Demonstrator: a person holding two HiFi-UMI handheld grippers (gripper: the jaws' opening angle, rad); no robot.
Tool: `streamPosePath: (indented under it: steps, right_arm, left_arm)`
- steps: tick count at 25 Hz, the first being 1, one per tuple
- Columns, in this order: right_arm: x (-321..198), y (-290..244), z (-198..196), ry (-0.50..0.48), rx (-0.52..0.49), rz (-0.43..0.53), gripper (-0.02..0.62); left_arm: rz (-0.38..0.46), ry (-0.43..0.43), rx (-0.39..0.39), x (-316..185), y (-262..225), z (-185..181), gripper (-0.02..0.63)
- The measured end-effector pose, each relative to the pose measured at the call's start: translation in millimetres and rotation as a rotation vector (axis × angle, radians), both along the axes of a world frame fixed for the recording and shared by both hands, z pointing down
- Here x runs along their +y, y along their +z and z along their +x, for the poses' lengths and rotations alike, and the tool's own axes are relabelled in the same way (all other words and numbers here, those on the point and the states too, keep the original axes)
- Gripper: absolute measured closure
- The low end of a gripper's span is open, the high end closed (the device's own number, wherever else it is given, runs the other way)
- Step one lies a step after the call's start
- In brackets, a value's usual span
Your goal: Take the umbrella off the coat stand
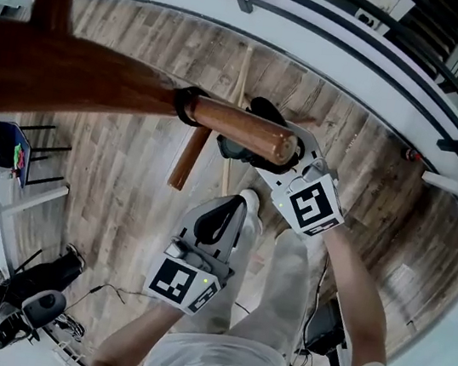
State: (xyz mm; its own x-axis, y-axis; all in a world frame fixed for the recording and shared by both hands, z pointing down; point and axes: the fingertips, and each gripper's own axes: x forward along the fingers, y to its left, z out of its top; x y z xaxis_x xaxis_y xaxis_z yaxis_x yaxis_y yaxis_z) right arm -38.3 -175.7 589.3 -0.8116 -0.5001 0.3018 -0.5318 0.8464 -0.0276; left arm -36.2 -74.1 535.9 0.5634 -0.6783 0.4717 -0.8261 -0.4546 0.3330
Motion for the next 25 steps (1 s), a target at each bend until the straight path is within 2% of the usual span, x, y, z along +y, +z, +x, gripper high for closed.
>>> streamPosePath:
  steps: [25]
  right_arm:
    - [25.8,-59.8,36.4,0.04,0.011,0.019,0.321]
  left_arm:
    - [0.031,0.003,0.011,5.1,-46.0,13.7,0.581]
